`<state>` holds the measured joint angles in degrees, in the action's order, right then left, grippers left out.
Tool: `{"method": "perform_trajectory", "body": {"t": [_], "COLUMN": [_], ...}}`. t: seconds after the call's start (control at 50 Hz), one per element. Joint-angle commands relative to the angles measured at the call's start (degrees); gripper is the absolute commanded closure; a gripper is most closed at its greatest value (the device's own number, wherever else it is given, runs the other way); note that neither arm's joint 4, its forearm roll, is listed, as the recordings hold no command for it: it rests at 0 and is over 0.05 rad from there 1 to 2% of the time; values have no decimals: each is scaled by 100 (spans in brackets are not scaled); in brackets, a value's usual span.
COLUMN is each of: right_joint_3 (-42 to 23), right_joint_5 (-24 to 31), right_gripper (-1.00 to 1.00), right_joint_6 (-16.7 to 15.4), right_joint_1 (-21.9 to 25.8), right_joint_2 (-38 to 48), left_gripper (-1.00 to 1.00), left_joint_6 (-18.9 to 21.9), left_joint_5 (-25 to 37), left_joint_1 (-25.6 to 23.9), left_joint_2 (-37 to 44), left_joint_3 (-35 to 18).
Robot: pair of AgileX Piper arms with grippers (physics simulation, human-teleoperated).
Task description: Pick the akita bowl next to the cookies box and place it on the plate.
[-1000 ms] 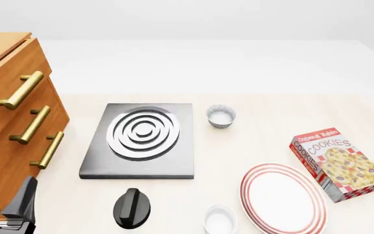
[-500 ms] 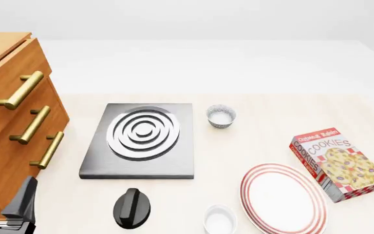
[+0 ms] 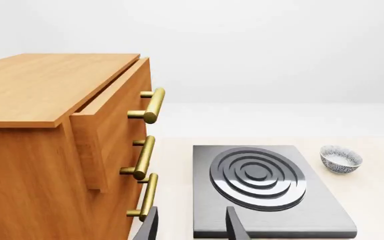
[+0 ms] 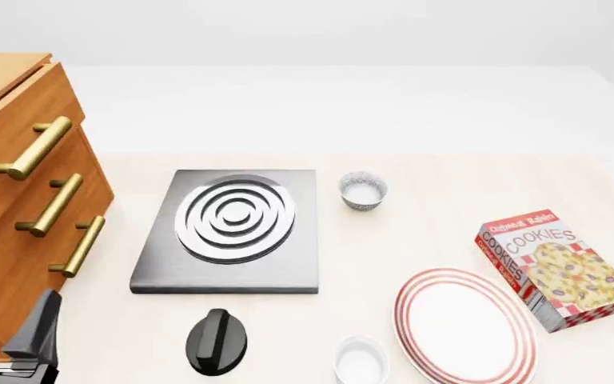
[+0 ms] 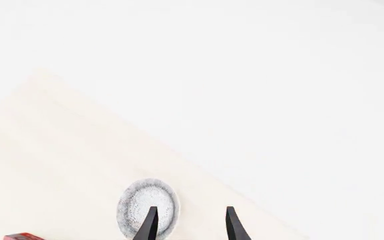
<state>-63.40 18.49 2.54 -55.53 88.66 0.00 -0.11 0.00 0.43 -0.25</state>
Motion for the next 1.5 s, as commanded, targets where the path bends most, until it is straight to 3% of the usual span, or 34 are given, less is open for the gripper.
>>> {"method": "perform_trajectory", "body": {"t": [0.02, 0.24, 0.34, 0.58, 0.88, 1.5], "right_joint_3": [307, 360, 156, 34, 286, 633], "right_joint_5": [-391, -667, -606, -799, -1354, -1859], "right_gripper": [-100, -100, -100, -100, -100, -100], "right_joint_6": [-5, 61, -95, -124, -112, -24], "right_joint_1": [63, 140, 88, 135, 257, 326], "right_joint_2": [187, 424, 577, 1025, 1568, 2069], "left_gripper": [-100, -100, -100, -100, -100, -100], "left_joint_6": [0, 0, 0, 0, 0, 0], "left_joint_5": [0, 0, 0, 0, 0, 0], "left_joint_1": [0, 0, 0, 0, 0, 0], "left_joint_2": [0, 0, 0, 0, 0, 0], "left_joint_3": [0, 0, 0, 0, 0, 0]}}
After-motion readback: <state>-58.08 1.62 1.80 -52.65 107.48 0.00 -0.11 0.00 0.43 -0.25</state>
